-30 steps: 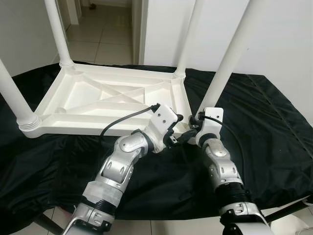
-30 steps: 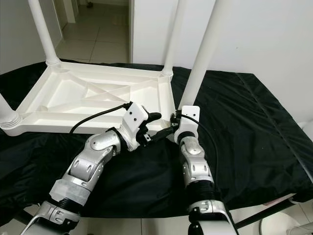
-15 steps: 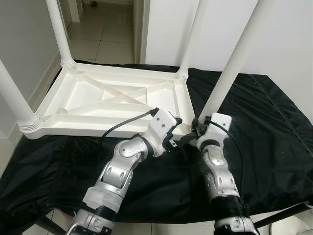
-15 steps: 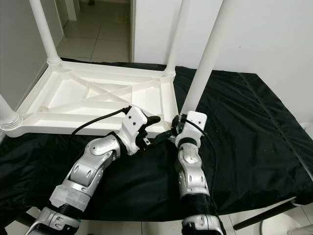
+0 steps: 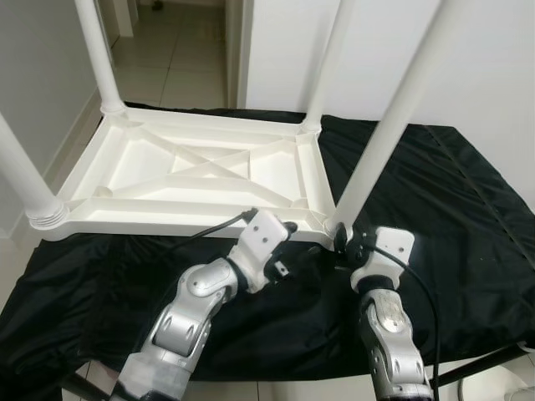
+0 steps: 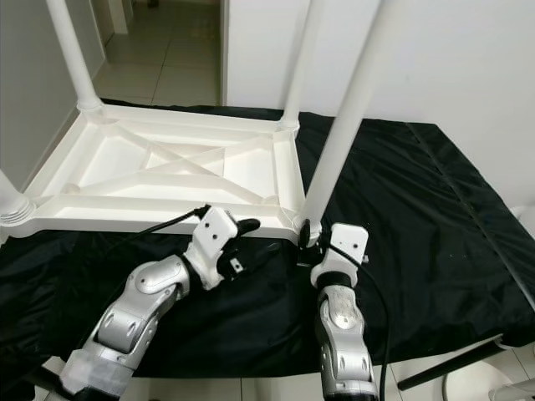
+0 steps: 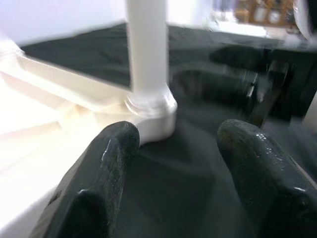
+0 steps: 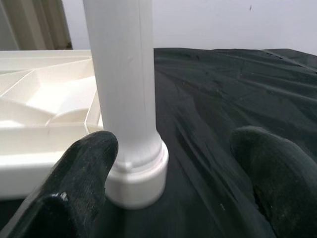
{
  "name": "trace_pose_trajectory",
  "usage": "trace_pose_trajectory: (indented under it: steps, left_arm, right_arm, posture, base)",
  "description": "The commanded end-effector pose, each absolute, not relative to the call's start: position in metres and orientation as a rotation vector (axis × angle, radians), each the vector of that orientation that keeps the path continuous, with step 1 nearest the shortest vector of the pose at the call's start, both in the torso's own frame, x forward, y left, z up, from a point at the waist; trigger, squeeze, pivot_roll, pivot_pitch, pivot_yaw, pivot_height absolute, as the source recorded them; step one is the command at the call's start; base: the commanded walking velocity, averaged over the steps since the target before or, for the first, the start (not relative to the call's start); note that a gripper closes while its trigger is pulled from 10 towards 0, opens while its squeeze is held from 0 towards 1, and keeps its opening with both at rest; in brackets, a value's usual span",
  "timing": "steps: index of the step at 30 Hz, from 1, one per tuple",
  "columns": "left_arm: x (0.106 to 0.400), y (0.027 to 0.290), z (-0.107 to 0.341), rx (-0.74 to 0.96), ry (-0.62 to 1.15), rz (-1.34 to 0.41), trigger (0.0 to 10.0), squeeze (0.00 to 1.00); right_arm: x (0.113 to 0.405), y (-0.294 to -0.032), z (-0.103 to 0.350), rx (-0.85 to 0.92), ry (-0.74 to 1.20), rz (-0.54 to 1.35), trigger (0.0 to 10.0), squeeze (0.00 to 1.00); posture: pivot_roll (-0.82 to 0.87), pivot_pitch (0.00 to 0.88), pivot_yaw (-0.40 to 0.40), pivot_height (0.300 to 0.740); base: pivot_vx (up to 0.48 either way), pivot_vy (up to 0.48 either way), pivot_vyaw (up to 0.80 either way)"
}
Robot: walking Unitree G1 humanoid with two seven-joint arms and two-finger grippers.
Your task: Building children table
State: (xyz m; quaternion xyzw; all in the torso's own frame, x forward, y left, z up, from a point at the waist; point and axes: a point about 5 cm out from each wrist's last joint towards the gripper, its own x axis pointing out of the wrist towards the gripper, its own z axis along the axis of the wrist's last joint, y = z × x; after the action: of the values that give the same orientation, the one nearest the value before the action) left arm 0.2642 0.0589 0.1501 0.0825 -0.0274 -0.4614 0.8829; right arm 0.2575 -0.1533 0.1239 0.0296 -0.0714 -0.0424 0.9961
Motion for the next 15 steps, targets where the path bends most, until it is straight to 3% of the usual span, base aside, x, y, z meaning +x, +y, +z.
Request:
trace_pose_trajectory:
  steps: [1,7,15]
  left_arm:
    - [0.260,0.057,0.151,0.177,-0.053,-0.995,10.0,0.00]
    - [0.262,0.078,0.140,0.235,-0.012,-0.939,10.0,0.00]
    - [0.276,0.121,0.136,0.335,0.043,-0.856,10.0,0.00]
  right_arm:
    - [0.256,-0.152,0.129,0.062,-0.175,-0.058,10.0,0.00]
    - [0.248,-0.143,0.130,0.077,-0.175,0.088,10.0,0.00]
    - [0.262,-0.132,0.140,0.088,-0.189,0.224,10.0,0.00]
  posture:
    - [-0.06,0.013,-0.065,0.740]
    - [-0.06,0.016,-0.057,0.740]
    - [-0.04,0.024,-0.054,0.740]
  base:
    - [0.000,0.000,0.00]
    - [0.000,0.000,0.00]
    - [0.000,0.000,0.00]
